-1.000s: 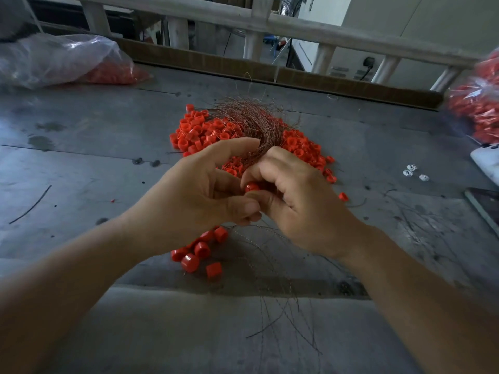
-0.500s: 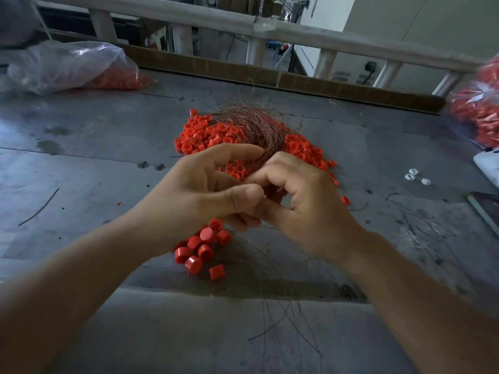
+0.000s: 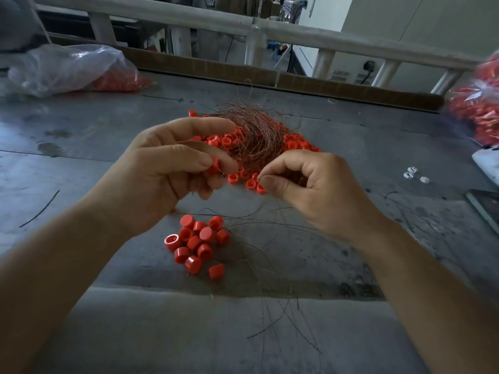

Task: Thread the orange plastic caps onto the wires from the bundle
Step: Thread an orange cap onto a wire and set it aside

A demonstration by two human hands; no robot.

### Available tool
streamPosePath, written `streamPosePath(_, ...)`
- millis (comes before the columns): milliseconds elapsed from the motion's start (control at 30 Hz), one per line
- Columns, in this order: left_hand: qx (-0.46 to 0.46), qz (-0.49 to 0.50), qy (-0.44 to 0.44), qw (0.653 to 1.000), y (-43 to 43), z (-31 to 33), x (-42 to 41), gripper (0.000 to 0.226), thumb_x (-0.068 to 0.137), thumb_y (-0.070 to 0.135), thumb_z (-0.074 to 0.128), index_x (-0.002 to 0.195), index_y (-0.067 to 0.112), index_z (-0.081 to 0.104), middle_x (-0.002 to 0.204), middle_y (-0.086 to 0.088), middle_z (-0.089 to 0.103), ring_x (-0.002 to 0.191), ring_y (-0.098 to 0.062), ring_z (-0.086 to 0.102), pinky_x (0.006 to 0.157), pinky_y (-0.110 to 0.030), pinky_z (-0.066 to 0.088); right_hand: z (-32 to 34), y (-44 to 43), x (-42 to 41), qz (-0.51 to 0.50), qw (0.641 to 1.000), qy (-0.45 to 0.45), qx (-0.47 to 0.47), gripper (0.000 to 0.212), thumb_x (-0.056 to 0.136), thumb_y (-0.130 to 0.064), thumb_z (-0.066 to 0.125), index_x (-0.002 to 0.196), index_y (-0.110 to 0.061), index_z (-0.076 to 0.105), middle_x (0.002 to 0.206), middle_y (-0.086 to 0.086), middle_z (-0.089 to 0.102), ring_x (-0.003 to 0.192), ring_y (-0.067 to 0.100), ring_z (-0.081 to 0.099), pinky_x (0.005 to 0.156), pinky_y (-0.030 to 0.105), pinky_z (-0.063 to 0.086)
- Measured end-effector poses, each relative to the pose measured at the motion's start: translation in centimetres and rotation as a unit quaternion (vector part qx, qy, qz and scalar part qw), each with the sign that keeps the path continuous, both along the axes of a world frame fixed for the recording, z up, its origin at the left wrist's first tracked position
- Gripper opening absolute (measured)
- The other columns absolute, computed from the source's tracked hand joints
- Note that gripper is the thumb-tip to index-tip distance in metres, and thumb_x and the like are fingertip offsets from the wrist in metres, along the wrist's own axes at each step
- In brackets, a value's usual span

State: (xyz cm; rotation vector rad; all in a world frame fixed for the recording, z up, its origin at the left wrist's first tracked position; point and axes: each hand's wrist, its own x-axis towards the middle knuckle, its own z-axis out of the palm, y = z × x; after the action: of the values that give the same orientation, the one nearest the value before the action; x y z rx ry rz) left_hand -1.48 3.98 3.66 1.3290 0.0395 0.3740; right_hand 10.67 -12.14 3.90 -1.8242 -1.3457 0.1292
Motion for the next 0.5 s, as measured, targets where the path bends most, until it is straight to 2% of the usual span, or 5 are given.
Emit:
streamPosePath(100, 0.024, 0.018, 0.014, 0.999, 0.6, 0.3, -0.2, 0.03, 0.065, 0.003, 0.059, 0.087, 0.017, 0.074, 0.068, -0.007, 0.07, 0.043, -0.011, 0.049, 0.041, -0.016, 0.037, 0.1, 0.0, 0.1, 0.002, 1.0, -0.015, -0.011, 0.002, 0.081, -0.014, 0.067, 0.081, -0.013, 0.069, 0.075, -0.013, 0.063, 0.07, -0.001, 0.058, 0.061, 0.008, 0.042)
streamPosePath(200, 0.055, 0.088, 0.046, 0.994, 1.0, 0.2, -0.1, 0.022, 0.061, 0.012, 0.066, 0.081, 0.019, 0.073, 0.072, -0.004, 0.071, 0.043, -0.009, 0.05, 0.039, -0.014, 0.035, -0.3, 0.1, -0.1, 0.01, 0.998, -0.048, -0.047, 0.004, 0.081, -0.013, 0.067, 0.082, -0.01, 0.069, 0.075, -0.016, 0.06, 0.07, 0.001, 0.058, 0.067, 0.008, 0.045)
streamPosePath(300, 0.086, 0.191, 0.088, 0.974, 1.7, -0.4, 0.4, 0.018, 0.075, 0.0, 0.059, 0.082, 0.014, 0.068, 0.068, 0.0, 0.07, 0.043, -0.006, 0.05, 0.037, -0.014, 0.036, -1.1, 0.5, -0.2, 0.037, 0.982, -0.12, -0.143, 0.008, 0.084, -0.015, 0.064, 0.087, -0.01, 0.07, 0.078, -0.012, 0.058, 0.071, -0.001, 0.052, 0.069, 0.012, 0.042)
streamPosePath(400, 0.167, 0.296, 0.134, 0.931, 2.6, -1.3, 1.1, 0.025, 0.082, -0.005, 0.057, 0.078, 0.018, 0.066, 0.065, 0.004, 0.068, 0.045, -0.001, 0.053, 0.039, -0.012, 0.039, -1.4, 0.5, -0.3, 0.055, 0.971, -0.136, -0.189, 0.011, 0.086, -0.021, 0.061, 0.089, -0.014, 0.069, 0.079, -0.014, 0.055, 0.077, 0.001, 0.051, 0.072, 0.016, 0.042)
streamPosePath(500, 0.336, 0.363, 0.171, 0.852, 3.0, -2.3, 1.7, 0.024, 0.08, 0.0, 0.062, 0.082, 0.024, 0.065, 0.075, 0.009, 0.063, 0.052, 0.002, 0.053, 0.049, -0.01, 0.041, -1.1, 0.3, -0.2, 0.049, 0.978, -0.116, -0.169, 0.015, 0.084, -0.028, 0.063, 0.088, -0.015, 0.07, 0.077, -0.015, 0.056, 0.073, 0.0, 0.053, 0.068, 0.011, 0.041)
